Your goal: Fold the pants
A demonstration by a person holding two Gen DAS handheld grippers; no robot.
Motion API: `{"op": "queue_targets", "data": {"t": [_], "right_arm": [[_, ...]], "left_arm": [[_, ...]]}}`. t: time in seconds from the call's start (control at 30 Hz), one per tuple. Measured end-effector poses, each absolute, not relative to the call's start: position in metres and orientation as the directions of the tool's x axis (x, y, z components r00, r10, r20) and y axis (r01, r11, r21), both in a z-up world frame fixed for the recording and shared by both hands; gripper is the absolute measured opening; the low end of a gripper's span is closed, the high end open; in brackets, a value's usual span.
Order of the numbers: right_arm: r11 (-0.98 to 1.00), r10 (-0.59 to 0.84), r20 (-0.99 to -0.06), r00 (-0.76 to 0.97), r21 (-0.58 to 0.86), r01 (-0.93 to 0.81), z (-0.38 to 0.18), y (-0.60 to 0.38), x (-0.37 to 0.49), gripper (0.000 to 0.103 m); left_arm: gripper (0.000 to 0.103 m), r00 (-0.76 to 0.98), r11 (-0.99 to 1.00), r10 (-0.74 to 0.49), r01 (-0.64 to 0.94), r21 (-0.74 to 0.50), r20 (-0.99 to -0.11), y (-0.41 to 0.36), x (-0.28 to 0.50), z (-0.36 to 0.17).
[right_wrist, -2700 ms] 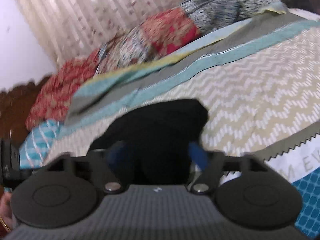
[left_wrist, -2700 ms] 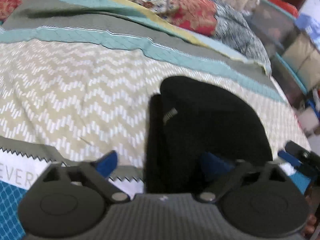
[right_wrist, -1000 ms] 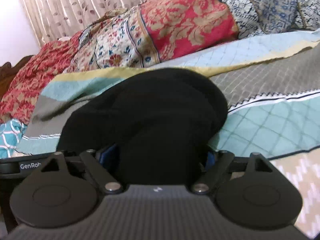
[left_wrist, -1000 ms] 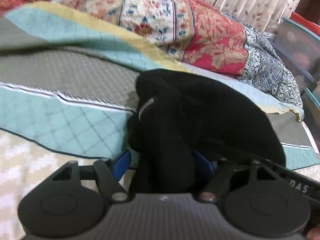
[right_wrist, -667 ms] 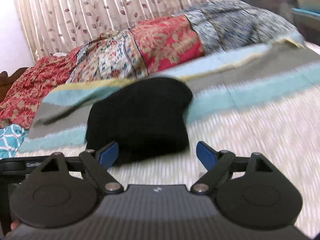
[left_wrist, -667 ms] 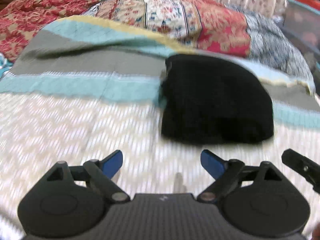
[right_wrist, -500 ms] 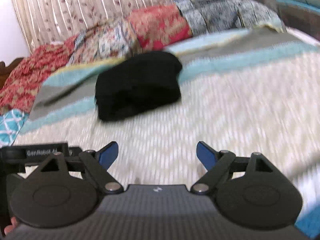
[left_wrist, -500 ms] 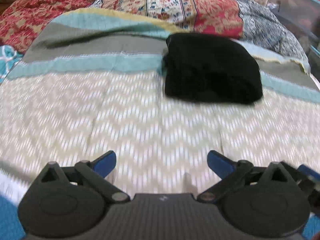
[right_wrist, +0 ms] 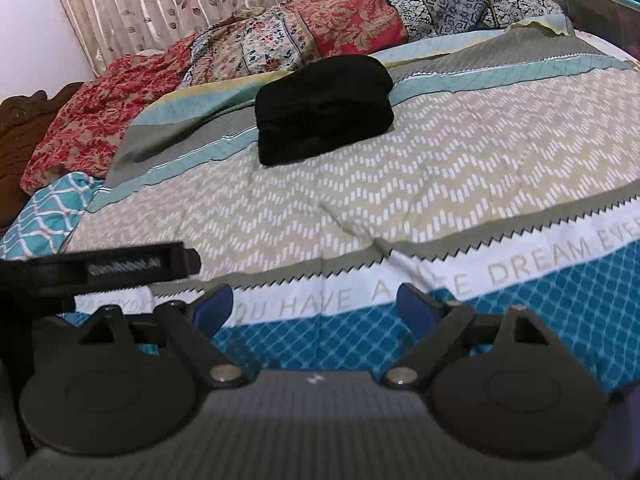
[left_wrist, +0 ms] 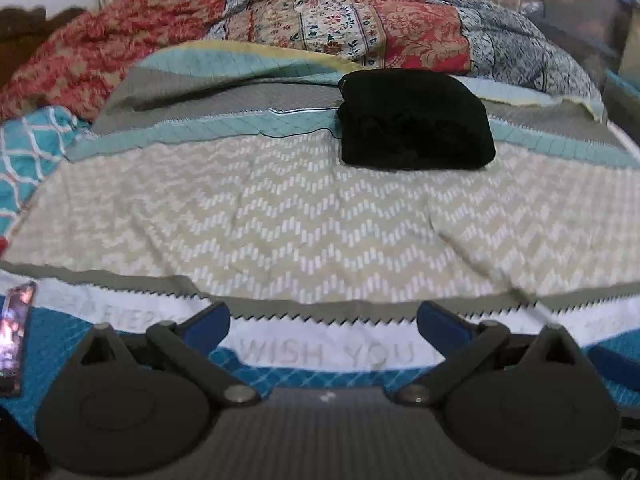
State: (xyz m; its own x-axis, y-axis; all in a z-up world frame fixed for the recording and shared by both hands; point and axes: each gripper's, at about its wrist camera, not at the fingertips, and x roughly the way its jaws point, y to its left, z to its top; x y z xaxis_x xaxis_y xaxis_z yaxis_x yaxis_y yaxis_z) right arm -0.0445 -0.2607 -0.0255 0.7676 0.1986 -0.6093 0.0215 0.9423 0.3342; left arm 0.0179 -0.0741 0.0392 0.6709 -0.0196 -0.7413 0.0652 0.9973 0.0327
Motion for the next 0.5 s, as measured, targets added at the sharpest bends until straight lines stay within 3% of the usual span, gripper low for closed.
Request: {"op": "queue_targets", "data": {"t": [0.5], "right_arm": [[0.935,0.17,-0.612,0.772,0.347,0.069,-0.03,-0.26,-0.059,0.091]], "left_arm": [[0.103,0.656,0.999,-0.001,0.026,0.022,-0.755,-0.062,0.004,0.037]]}}
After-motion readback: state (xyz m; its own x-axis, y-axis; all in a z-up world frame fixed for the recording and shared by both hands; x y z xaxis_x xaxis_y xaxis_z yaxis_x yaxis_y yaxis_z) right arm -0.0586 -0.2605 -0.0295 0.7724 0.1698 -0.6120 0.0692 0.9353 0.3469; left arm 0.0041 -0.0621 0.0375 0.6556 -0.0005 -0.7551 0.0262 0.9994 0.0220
